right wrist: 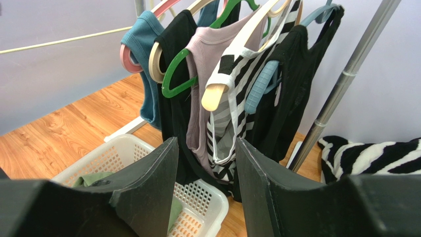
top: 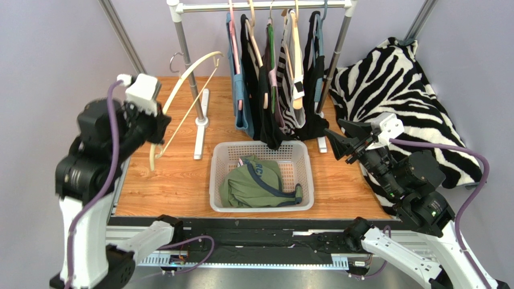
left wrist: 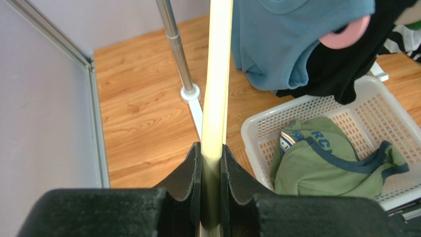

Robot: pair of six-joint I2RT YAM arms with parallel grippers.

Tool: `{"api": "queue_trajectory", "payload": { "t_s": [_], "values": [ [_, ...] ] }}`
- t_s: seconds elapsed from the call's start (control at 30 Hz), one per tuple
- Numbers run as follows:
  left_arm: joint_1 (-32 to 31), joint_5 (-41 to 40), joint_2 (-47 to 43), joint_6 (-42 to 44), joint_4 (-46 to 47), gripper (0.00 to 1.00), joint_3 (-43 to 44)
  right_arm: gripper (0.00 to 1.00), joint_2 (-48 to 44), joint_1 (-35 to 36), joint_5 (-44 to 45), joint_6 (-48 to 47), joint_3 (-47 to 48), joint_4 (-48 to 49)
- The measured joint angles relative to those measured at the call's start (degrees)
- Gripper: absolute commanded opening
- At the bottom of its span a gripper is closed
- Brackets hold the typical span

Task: Remove the tank top from the hanger
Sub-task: Place the hanger at the clothesline.

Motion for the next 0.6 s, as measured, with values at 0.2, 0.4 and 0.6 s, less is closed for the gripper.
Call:
{"api": "queue_trajectory", "payload": {
  "t_s": [0.2, 0.4, 0.6],
  "values": [
    [0.02, -1.4, 16.24, -2.23, -2.03, 0.0, 11.85, 0.51, 1.68, 0.0, -0.96, 1.22, 0.0, 0.02],
    [0.04, -4.63, 23.89, -2.27, -3.48, 0.0, 20.13, 0.51, 1.84, 0.0, -1.75, 1.86, 0.0, 0.0],
    [0.04, -6.4, 26.99, -1.9, -1.68, 0.0, 24.98, 0.51, 1.77, 0.0, -2.51, 2.12, -1.4, 0.07]
  ]
}}
